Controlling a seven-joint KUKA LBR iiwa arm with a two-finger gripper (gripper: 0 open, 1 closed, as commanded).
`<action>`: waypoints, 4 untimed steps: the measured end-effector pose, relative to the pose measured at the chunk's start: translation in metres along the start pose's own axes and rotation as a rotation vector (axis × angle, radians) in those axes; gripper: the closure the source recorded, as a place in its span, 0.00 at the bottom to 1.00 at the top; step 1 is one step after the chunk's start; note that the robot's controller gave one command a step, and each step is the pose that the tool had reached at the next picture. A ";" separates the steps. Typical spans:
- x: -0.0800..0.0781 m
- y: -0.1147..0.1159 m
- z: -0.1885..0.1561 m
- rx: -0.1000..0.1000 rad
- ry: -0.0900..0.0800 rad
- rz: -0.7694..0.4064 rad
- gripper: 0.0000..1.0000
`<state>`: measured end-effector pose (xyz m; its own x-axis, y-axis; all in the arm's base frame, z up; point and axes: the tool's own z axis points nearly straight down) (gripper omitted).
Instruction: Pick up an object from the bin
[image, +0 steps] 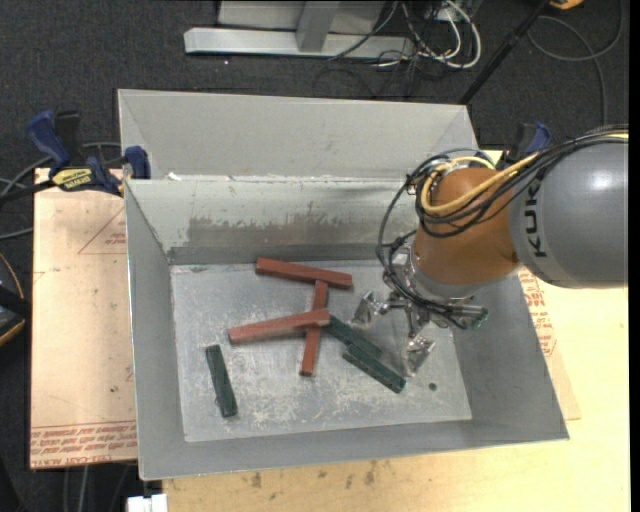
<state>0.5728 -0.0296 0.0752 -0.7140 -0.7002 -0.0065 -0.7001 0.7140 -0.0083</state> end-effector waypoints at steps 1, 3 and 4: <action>-0.051 0.059 -0.005 0.003 -0.007 0.029 1.00; -0.045 0.060 -0.022 -0.008 0.004 0.028 1.00; -0.050 0.049 -0.029 -0.007 0.002 0.050 1.00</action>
Offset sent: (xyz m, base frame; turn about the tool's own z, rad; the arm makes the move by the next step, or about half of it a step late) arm 0.0000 0.0000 0.0000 0.0000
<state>0.5738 0.0401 0.1037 -0.7478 -0.6639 -0.0047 -0.6639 0.7478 -0.0013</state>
